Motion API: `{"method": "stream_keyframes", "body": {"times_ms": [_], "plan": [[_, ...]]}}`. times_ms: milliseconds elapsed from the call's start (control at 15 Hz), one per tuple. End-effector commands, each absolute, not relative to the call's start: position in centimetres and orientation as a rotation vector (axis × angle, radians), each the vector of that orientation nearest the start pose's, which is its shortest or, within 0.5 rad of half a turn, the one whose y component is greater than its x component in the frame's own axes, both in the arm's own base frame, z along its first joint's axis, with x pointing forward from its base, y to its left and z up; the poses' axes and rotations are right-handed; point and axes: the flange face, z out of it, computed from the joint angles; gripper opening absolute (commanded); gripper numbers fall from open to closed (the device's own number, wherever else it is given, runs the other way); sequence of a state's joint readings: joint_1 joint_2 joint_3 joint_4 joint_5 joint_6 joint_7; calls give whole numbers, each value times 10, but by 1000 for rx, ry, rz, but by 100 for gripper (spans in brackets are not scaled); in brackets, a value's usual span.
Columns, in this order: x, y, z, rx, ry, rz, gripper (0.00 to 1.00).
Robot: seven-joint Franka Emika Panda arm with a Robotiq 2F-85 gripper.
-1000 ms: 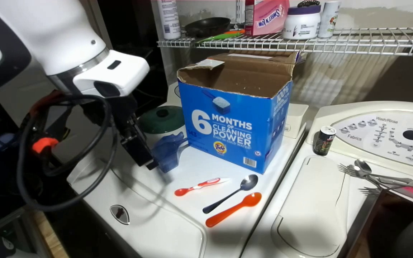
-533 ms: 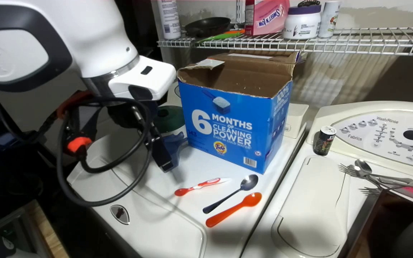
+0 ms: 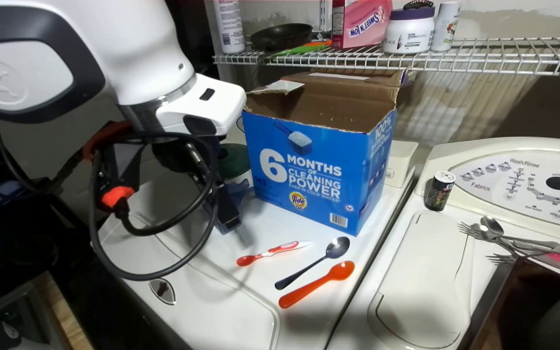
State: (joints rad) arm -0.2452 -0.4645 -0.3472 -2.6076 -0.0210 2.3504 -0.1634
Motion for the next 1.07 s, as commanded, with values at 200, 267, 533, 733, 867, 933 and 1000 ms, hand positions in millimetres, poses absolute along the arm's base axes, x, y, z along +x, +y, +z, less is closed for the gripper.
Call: {"method": "stream_keyframes", "body": {"times_ms": [200, 267, 533, 733, 867, 933, 1000], "plan": [[341, -228, 417, -3001, 601, -337, 100], [341, -228, 417, -3001, 601, -337, 100], [356, -223, 404, -3112, 621, -254, 100], [371, -210, 390, -3223, 650, -172, 100], [379, -204, 379, -3293, 695, -141, 100], [380, -204, 371, -3314, 742, -161, 100], [380, -206, 365, -3312, 804, -155, 100]]}}
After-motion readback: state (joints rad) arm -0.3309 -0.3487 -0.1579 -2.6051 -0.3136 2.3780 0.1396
